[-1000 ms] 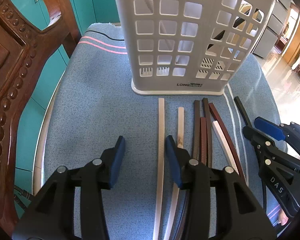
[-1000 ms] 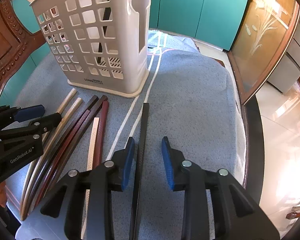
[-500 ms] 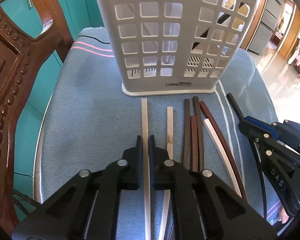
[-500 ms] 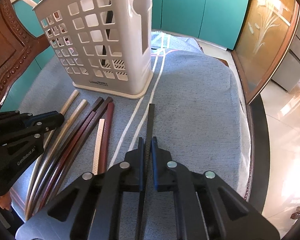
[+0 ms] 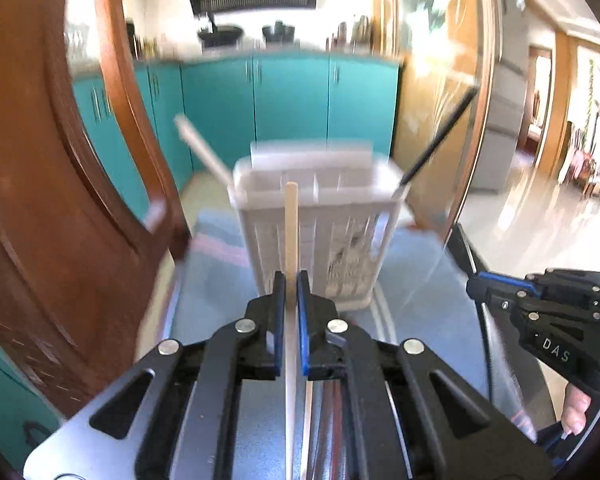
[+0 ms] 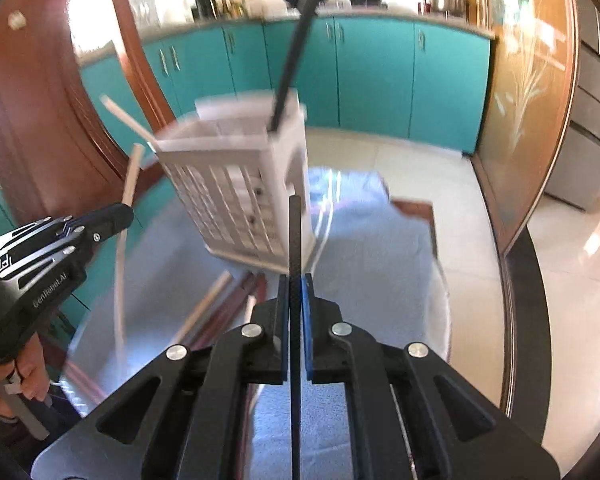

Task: Organize utensils
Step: 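Raise both chopsticks over the white holder and open both tools to release them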

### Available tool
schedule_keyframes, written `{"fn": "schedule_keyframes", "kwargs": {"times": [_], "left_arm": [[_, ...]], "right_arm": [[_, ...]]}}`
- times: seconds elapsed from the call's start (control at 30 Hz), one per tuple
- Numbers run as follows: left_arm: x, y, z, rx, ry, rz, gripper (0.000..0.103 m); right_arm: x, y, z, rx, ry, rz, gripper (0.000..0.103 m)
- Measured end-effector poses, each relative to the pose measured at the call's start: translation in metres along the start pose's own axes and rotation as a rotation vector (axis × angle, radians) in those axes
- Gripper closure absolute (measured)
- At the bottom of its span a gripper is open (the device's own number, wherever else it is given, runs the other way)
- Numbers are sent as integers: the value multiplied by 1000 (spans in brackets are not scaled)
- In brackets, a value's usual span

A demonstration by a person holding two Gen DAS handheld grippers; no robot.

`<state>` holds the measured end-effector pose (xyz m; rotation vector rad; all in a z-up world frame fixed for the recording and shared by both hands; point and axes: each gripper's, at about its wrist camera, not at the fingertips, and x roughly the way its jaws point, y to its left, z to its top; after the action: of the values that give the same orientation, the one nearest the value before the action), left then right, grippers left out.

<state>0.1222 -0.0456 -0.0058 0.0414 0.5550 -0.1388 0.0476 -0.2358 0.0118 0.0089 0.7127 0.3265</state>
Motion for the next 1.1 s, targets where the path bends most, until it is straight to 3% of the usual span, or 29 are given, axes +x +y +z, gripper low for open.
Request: {"fn": "schedule_keyframes", "kwargs": {"times": [0.1,0.27,0.47,0.6,0.73,0.97,1.1], "left_arm": [[-40,13,20,-61,-120,-33,96],[-95,27,57,-109,-303,-22,96],[-113,44,107,-221,-463,-14,96],[-94,57,114,-310,-479,-5,96],[-57,58,112,-344,-434,24,96],[-11,42,104,-281,-321,62,96],[-5,41,99,-264,-308,70,93]], "right_arm": [[-33,-7,15,18,-95,22,96],[-84,-21,54,114,-239,98,96],[-110,-19,109,144,-356,112,96],[-109,-12,128,154,-388,117,96],[-105,-5,134,159,-432,116,96],[-81,-8,134,179,-523,46,96],[-62,-14,131,197,-498,24,96]]}}
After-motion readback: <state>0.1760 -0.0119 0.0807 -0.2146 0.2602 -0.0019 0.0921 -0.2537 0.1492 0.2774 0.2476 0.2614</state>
